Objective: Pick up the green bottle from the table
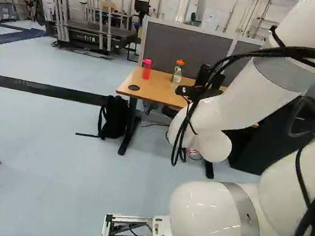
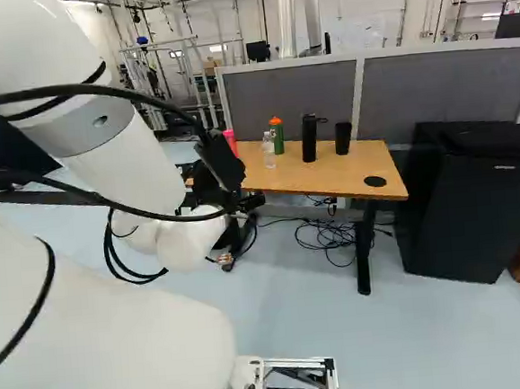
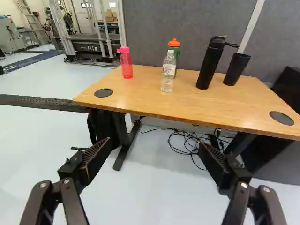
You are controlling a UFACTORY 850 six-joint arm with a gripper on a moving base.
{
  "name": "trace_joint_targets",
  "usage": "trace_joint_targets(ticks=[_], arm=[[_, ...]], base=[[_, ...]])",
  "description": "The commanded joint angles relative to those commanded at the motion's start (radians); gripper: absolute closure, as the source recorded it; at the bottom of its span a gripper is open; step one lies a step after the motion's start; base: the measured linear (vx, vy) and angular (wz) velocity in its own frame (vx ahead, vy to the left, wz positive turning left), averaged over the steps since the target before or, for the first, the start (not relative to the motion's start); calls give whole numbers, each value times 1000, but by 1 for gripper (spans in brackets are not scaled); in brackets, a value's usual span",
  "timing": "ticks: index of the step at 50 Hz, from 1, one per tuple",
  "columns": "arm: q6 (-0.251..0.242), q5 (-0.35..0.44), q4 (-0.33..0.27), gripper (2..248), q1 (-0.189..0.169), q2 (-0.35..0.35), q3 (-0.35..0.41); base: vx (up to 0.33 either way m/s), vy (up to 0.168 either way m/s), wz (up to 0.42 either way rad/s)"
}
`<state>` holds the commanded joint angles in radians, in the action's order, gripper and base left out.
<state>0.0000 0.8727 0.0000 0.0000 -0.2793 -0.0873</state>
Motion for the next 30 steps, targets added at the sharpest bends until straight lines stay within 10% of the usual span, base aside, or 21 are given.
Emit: trace_joint_targets(ticks=[30], arm=[[0, 0, 0, 3, 0, 0, 0]], base=[[70, 1, -1]])
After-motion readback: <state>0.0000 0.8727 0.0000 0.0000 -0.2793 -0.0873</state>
